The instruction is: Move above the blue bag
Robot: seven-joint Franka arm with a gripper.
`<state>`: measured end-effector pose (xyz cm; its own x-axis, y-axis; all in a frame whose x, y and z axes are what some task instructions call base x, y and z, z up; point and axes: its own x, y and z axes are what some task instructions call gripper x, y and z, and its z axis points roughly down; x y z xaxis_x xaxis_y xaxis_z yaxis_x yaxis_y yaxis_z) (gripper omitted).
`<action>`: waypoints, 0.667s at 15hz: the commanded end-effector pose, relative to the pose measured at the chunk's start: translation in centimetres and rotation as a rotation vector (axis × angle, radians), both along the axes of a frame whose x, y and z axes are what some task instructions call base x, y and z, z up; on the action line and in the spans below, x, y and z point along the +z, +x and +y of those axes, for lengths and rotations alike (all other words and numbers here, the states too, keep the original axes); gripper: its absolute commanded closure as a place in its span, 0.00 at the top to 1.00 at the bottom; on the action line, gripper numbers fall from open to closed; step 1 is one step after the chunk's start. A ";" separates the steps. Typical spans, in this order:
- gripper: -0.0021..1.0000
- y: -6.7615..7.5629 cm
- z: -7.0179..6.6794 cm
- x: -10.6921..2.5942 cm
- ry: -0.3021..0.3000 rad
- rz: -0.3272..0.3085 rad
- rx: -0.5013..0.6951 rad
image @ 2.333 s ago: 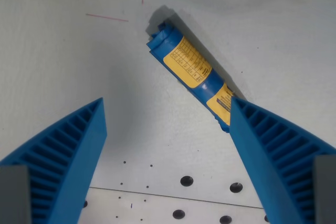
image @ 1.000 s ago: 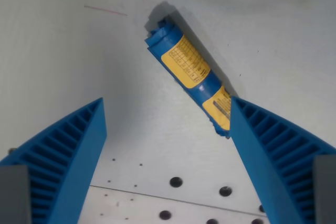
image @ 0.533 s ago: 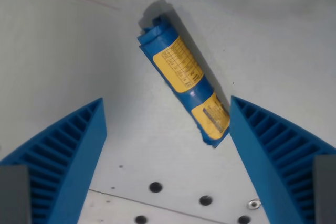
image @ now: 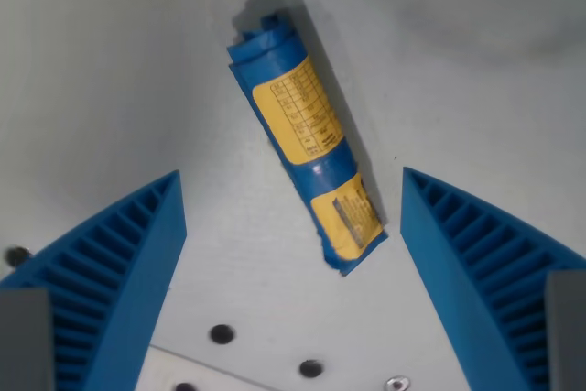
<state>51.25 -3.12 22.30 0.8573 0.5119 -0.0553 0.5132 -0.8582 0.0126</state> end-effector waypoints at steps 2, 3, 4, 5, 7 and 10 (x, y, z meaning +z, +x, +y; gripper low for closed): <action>1.00 -0.5 -0.7 -1.3 -0.030 -0.088 0.271; 1.00 -0.5 -0.8 -1.6 -0.031 -0.087 0.287; 1.00 -0.6 -0.9 -1.9 -0.033 -0.086 0.302; 1.00 -0.6 -1.0 -2.2 -0.035 -0.088 0.318; 1.00 -0.8 -1.2 -2.8 -0.042 -0.088 0.339; 1.00 -1.0 -1.4 -3.5 -0.045 -0.096 0.360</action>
